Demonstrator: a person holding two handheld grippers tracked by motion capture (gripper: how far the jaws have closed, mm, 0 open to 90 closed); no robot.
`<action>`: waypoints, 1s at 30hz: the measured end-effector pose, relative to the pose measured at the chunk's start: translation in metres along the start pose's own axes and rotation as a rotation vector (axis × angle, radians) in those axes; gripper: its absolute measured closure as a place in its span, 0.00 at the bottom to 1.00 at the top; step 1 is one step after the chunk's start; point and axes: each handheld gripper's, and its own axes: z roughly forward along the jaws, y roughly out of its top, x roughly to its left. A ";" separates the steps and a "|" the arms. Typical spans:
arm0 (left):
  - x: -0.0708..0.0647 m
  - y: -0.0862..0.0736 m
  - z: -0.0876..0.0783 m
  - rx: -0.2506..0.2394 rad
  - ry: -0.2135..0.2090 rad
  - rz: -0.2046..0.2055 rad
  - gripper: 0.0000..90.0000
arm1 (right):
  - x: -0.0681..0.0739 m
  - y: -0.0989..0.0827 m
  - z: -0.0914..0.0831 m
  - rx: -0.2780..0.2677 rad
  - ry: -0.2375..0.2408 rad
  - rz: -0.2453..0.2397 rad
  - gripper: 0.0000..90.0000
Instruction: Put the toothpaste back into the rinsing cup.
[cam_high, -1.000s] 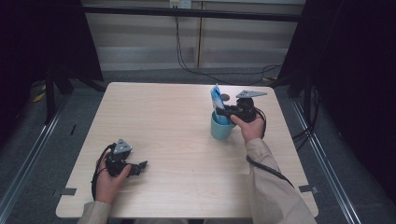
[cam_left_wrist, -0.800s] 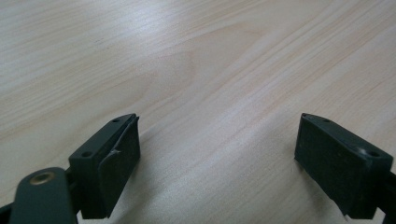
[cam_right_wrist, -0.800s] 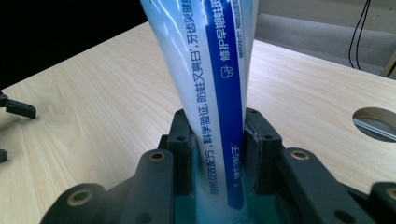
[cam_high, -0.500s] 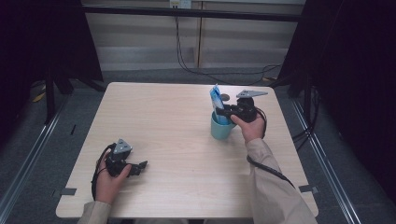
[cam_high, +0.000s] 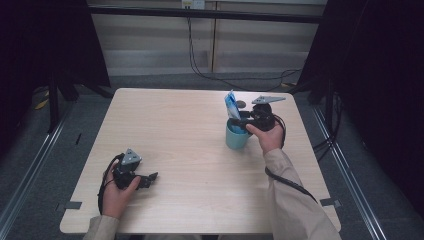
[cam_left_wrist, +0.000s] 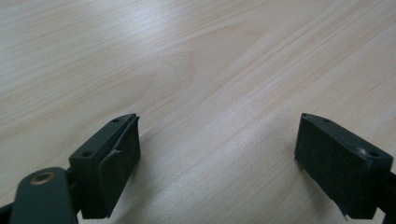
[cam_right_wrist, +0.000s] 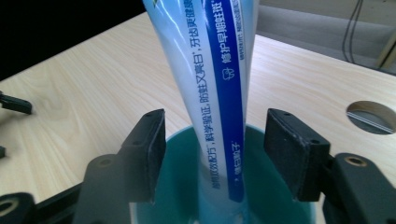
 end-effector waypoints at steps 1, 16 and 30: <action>0.000 0.000 0.000 -0.001 0.002 0.000 0.15 | 0.000 0.001 -0.001 0.004 -0.006 0.000 0.41; 0.000 0.000 0.000 0.000 0.000 0.000 0.16 | 0.004 0.007 -0.008 0.023 -0.034 -0.021 0.21; 0.000 0.000 0.000 -0.001 0.000 0.000 0.16 | 0.009 0.008 -0.019 0.030 -0.040 -0.041 0.15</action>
